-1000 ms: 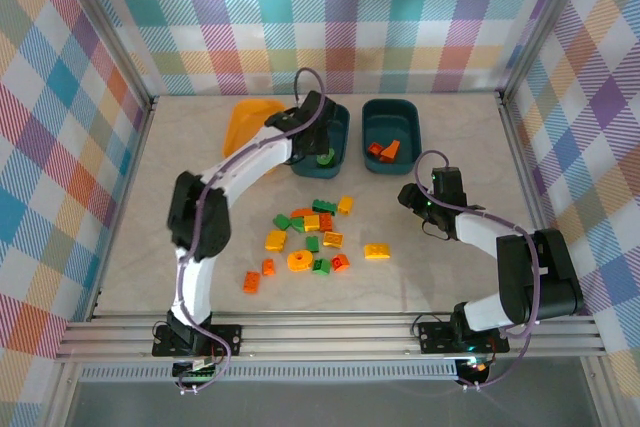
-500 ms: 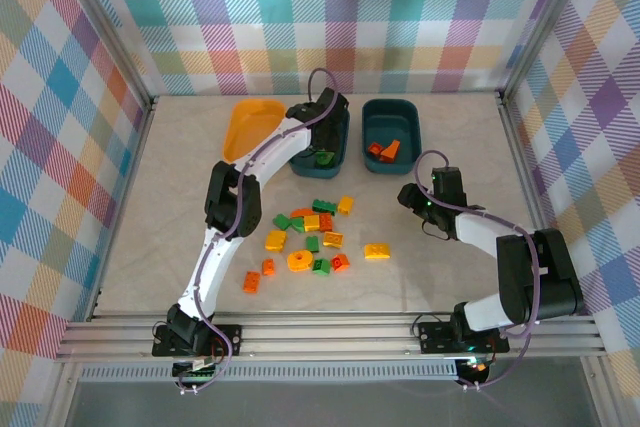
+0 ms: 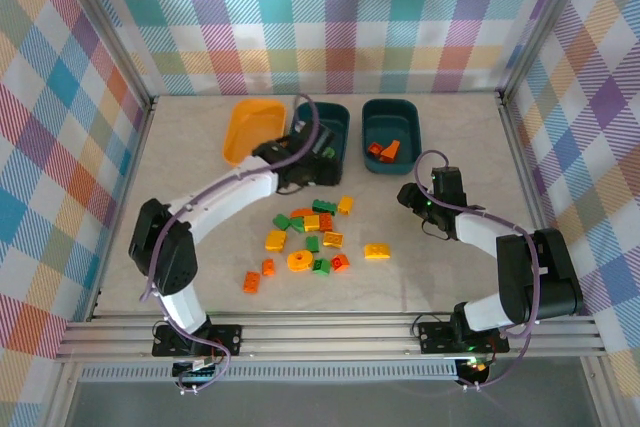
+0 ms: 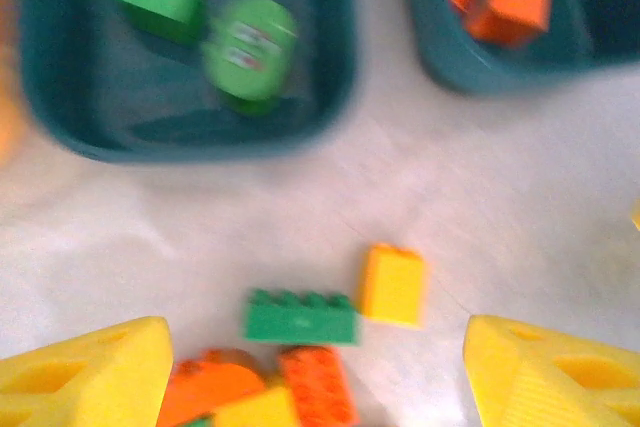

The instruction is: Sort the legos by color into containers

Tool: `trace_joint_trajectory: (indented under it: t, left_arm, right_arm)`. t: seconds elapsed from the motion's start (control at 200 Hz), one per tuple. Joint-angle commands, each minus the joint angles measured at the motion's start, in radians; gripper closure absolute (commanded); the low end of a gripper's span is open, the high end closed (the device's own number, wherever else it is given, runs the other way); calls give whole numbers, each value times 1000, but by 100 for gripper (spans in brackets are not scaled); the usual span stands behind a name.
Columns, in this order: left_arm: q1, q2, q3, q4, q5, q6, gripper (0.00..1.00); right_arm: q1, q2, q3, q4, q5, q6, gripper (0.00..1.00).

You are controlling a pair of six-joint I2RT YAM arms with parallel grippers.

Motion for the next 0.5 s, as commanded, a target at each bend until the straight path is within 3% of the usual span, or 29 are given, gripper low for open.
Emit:
trace_joint_trajectory:
  t: [0.0,0.15,0.495]
  left_arm:
    - [-76,124,-25,38,60,4,25]
    - [-123,207,-4,54,62,10,27]
    - [-126,297,82,28,23,48,30]
  right_arm:
    - [6,0,5,6,24,17,38]
    - [6,7,-4,-9,25,41,37]
    - [6,-2,-2,-14,26,43,36]
